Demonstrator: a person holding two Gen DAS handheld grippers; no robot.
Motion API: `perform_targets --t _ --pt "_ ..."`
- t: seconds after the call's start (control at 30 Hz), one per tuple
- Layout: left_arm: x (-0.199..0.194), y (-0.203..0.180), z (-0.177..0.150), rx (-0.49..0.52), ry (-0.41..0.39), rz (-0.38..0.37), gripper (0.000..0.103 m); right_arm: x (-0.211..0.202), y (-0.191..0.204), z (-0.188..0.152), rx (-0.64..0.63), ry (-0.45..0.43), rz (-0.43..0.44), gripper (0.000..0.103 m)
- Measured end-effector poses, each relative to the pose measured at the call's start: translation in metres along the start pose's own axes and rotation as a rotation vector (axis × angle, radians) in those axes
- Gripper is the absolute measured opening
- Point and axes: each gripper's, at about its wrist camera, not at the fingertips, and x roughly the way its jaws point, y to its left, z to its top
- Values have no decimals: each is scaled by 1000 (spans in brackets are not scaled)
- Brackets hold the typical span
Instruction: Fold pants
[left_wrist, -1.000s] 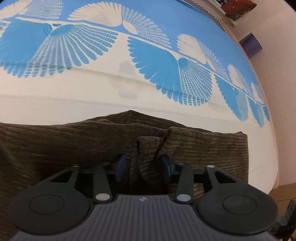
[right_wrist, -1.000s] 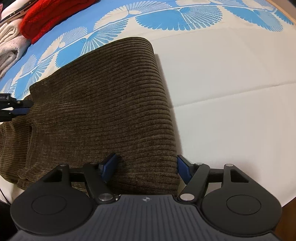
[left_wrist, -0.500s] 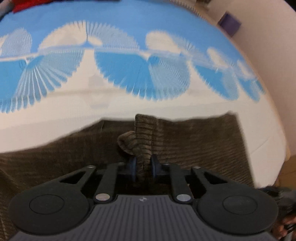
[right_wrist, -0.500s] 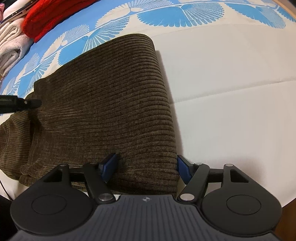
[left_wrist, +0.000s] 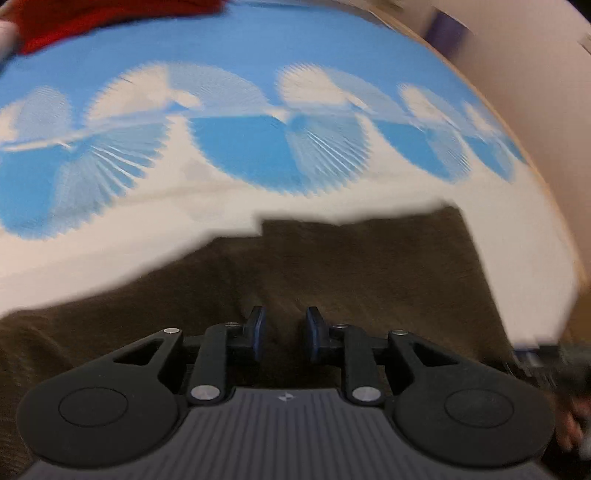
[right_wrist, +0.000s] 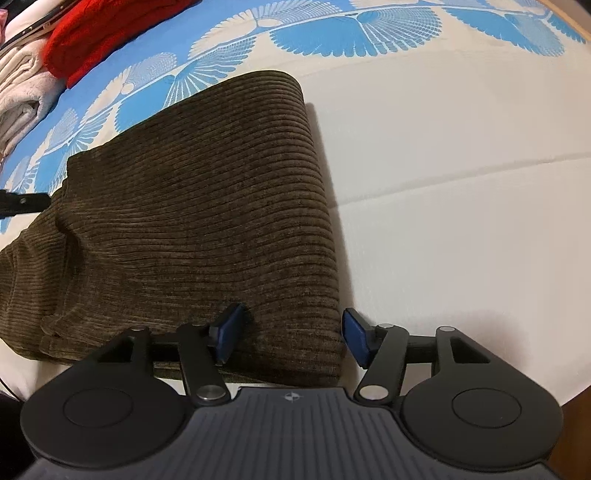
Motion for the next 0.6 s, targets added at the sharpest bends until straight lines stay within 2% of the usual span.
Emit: perform_targets --t 0.1,0.17,0.2,0.23,0.27,0.3,0.37,0.43,0.53,0.57,0.6 --pt "21 -28 -33 187 162 -75 25 -3 3 -1 -12 -10 -9 59" --pt "40 -48 -67 351 265 -40 23 -4 6 -1 -14 -17 -16 55" --pt "38 -61 -80 460 219 -3 23 -5 7 0 -16 -23 -23 49" --pt "35 -70 -85 528 201 26 23 -7 8 0 -14 -30 -28 44" --pt "33 -70 -83 501 205 32 23 -10 8 1 -5 -42 -30 36" --pt "30 -64 -77 425 212 26 23 -15 7 2 8 -59 -28 29" --pt "18 -49 -64 290 167 24 27 -31 6 4 45 -111 -7 24" --pt "-2 -42 -54 238 79 14 45 -48 13 4 37 -173 19 22" --pt "-31 -30 -39 118 -23 -96 57 -76 42 -2 -111 -302 50 21" --pt "-38 -29 -36 86 -50 -142 58 -85 56 -6 -192 -353 74 20" --pt "-46 -29 -33 63 -79 -189 64 -92 69 -11 -269 -393 98 20"
